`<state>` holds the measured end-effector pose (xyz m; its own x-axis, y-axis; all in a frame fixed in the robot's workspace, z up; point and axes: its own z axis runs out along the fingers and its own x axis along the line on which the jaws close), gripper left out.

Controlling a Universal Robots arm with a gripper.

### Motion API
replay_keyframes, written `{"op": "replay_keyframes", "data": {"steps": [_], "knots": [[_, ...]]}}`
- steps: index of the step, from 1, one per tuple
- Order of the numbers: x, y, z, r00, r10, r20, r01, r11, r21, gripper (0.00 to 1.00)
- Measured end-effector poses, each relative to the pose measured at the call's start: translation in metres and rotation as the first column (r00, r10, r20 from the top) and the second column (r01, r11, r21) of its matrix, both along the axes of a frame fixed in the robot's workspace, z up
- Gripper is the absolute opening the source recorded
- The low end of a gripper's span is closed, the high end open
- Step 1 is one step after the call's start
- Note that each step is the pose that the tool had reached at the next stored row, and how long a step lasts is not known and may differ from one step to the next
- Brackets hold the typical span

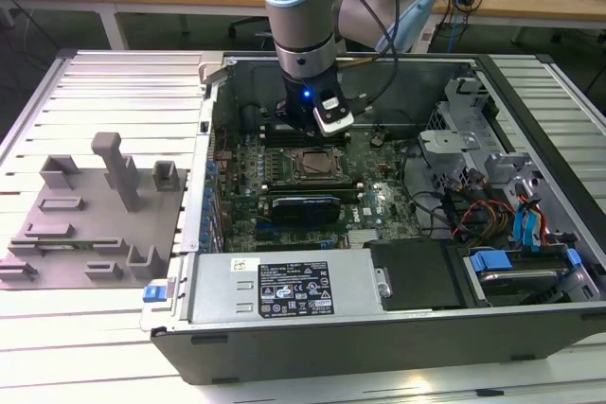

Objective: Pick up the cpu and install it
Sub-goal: 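Install the first cpu locking lever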

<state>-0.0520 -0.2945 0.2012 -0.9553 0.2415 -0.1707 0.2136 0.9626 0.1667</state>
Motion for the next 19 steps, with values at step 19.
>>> {"op": "replay_keyframes", "data": {"steps": [19], "knots": [[0.0008,0.0003,-0.0041,0.9998,-0.021,0.0009,0.021,0.9997,0.0121,0.11]]}}
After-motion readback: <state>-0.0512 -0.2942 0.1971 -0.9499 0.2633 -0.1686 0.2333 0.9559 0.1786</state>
